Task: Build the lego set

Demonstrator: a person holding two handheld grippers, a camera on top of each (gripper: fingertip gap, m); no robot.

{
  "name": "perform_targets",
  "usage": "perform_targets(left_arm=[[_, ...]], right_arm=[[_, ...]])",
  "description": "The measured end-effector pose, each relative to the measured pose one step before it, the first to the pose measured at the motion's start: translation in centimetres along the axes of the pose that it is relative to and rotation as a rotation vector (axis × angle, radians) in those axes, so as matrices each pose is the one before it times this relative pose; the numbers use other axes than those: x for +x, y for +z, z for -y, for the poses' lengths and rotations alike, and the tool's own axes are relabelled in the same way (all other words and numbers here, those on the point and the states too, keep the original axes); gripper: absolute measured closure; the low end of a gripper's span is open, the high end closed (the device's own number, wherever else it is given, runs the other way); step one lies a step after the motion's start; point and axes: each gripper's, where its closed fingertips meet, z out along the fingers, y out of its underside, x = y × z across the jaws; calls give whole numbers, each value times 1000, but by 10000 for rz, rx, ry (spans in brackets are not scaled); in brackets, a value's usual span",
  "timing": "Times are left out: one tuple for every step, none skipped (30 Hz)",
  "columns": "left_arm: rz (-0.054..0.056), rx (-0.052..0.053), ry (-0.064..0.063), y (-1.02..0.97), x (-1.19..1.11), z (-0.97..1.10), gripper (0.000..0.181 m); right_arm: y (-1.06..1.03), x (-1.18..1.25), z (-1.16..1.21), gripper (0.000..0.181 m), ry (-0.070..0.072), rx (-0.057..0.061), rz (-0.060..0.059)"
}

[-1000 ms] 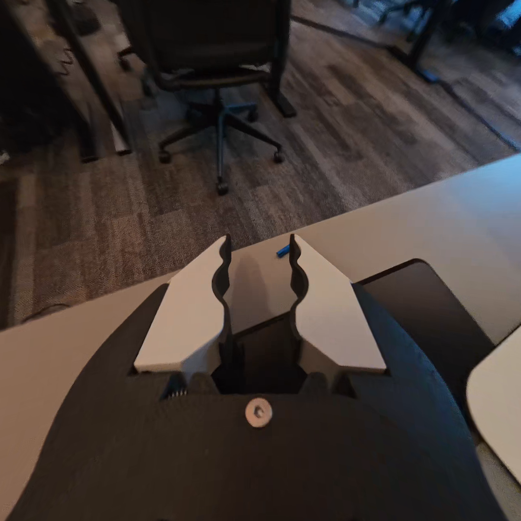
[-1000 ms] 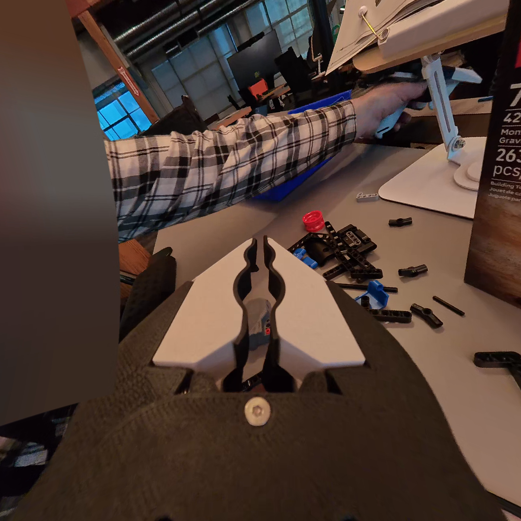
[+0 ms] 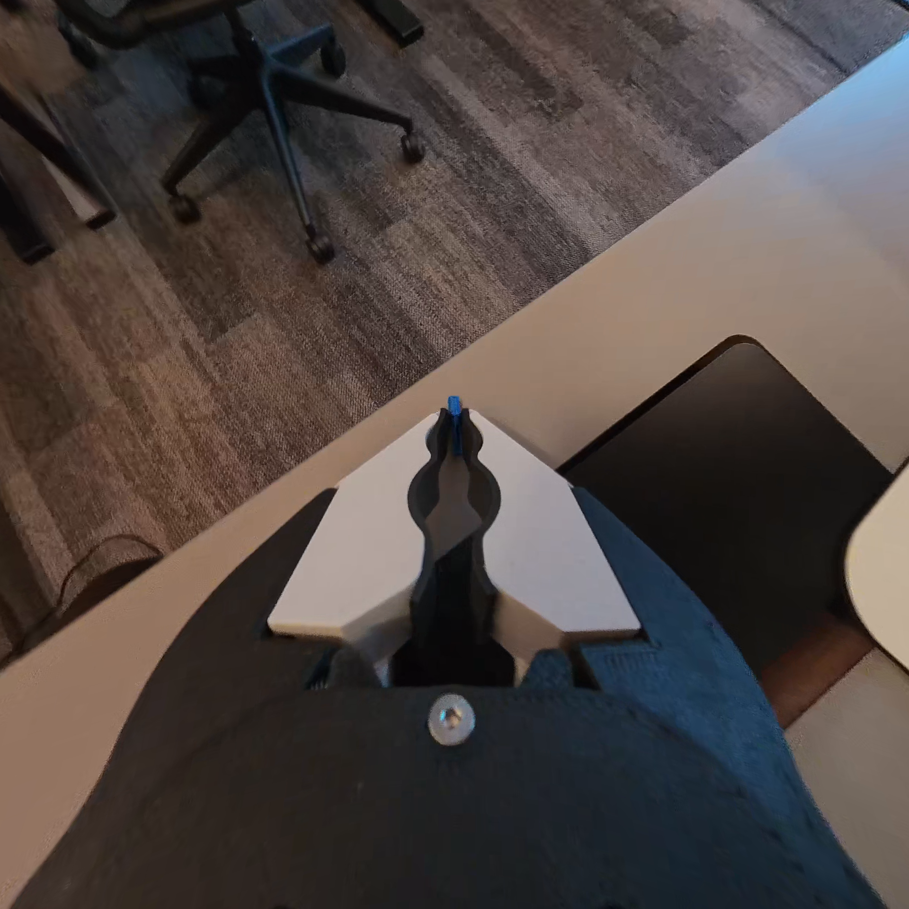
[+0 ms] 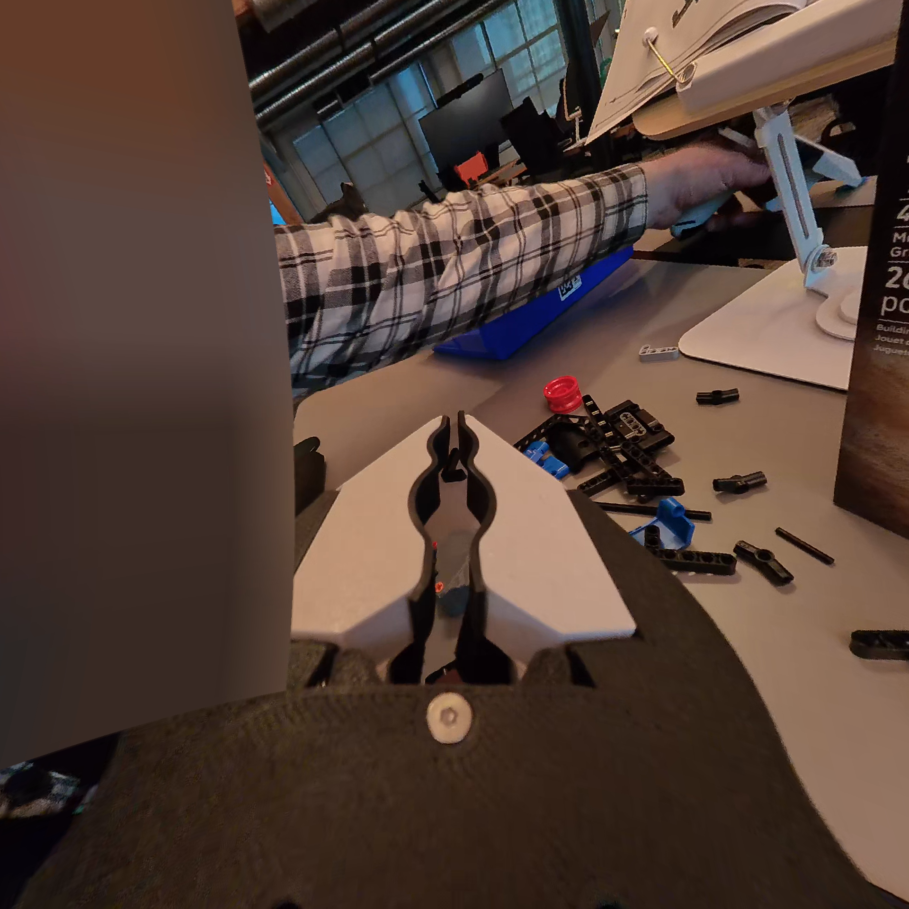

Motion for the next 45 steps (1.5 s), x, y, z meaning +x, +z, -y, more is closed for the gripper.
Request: perform_targets(left_arm=[[145, -45, -266, -363, -78, -255, 179], [245, -33, -256, -460, -212, -161, 179], [355, 88, -360, -563, -366, -29, 179], [159, 135, -419, -568, -19, -47, 179], [230, -124, -373, -522, -94, -454, 179], [391, -41, -326, -624, -332, -409, 178], [374, 166, -434, -753, -403, -254, 178], [182, 282, -658, -799, -207, -233, 179], [-39, 143, -637, -699, 124, -439, 178], [93, 68, -306, -760, 55, -480, 179], [330, 156, -124, -914, -190, -318, 179], [92, 71, -188, -813, 199, -469, 179], [-134, -155, -164, -714, 655, -840, 179], [21, -41, -48, -790, 605, -751, 179], [58, 9, 85, -833, 665, -689, 179], [173, -288, 32, -796, 482, -1162, 180], [80, -64, -27, -849, 708, -941, 180], [15, -34, 67, -832, 827, -953, 179], [-22, -53, 34, -811, 891, -1027, 179], [-124, -124, 172, -812, 1107, -1151, 179], [-119, -34, 88, -829, 1117, -1085, 179], [-326, 16, -36, -789, 1388, -979, 179], [-327, -30, 24, -881, 1271, -918, 179], [-281, 204, 10, -1071, 1129, -534, 179], [-357, 218, -28, -1148, 1175, -458, 179], [-506, 163, 15, -1207, 1465, -466, 179], [-511, 97, 130, -1275, 1585, -517, 180], [-367, 229, 220, -1207, 1401, -275, 179], [-598, 161, 144, -1029, 1776, -342, 179], [-831, 10, 94, -935, 2213, -545, 179], [-654, 16, 321, -877, 2086, -504, 179], [-756, 300, 630, -887, 2353, -82, 179], [-1063, 433, 509, -854, 2817, 162, 179], [-1005, 342, 394, -698, 2682, 129, 179], [-668, 126, 452, -495, 2088, -117, 179], [-458, -21, 314, -383, 1603, -265, 179], [-522, 123, 67, -323, 1516, 10, 179], [-517, 202, 135, -263, 1399, 178, 179], [-303, -8, 295, -156, 955, -98, 179], [-171, -138, 277, -100, 617, -273, 179], [-307, -28, 120, -61, 695, -99, 179], [-361, 57, 68, -47, 693, 31, 179], [-161, -10, 52, 2, 313, -65, 179], [-77, -57, -39, 3, 66, -125, 178], [-238, 39, -186, -19, 221, 49, 179]], right_arm=[[39, 24, -33, 180, -23, -27, -19], [27, 44, -35, 180, -16, -20, -21], [32, 31, -17, 181, -6, -14, -20], [19, 13, -11, 181, -11, -10, -19], [20, -21, 32, 181, -27, 2, -11], [23, -4, 29, 181, -27, 2, -14], [31, 32, 3, 181, -17, -9, -27], [32, 40, 4, 181, -15, -8, -34], [26, 24, 26, 181, -19, 6, -35], [26, 1, 37, 181, -25, 14, -31], [35, 8, -14, 181, -30, 1, -34], [49, 3, -44, 181, -29, -20, -37], [40, -20, -20, 181, -34, -13, -28], [20, -59, 35, 181, -49, 2, -23], [3, -37, 63, 181, -66, 8, -32], [-12, 27, 30, 181, -55, 3, -54], [-22, 39, -6, 181, -24, -12, -49], [-13, 9, 24, 180, -27, -13, -30], [-25, -39, 36, 180, -68, -11, -33], [-7, -61, -4, 180, -100, -31, -45], [7, -43, -46, 180, -120, -59, -62], [43, -2, -90, 180, -150, -83, -93], [76, 57, -119, 179, -200, -103, -136], [98, 77, -149, 179, -235, -109, -158], [104, 35, -100, 178, -228, -78, -138], [119, -77, -36, 178, -197, -34, -78], [121, -194, 44, 177, -162, -13, -28], [114, -241, 104, 176, -142, 18, -16], [149, -247, 137, 174, -178, 25, -52], [197, -324, 140, 173, -268, -17, -54], [229, -431, 166, 171, -310, -42, -7], [230, -402, 237, 171, -289, -17, -1], [195, -329, 293, 169, -258, 18, -16], [161, -219, 292, 168, -257, 21, -40], [135, -65, 195, 168, -271, -33, -100], [115, 75, 63, 166, -319, -106, -171], [121, 75, -19, 165, -366, -146, -193], [144, -80, -7, 164, -354, -131, -99], [138, -196, 97, 164, -299, -74, -14], [126, -212, 230, 163, -232, 4, 11], [104, -276, 260, 164, -189, 31, 75], [92, -290, 266, 164, -167, 37, 98], [47, -271, 322, 164, -178, 78, 92], [25, -299, 298, 164, -225, 76, 98], [43, -247, 169, 166, -289, -21, 42]])
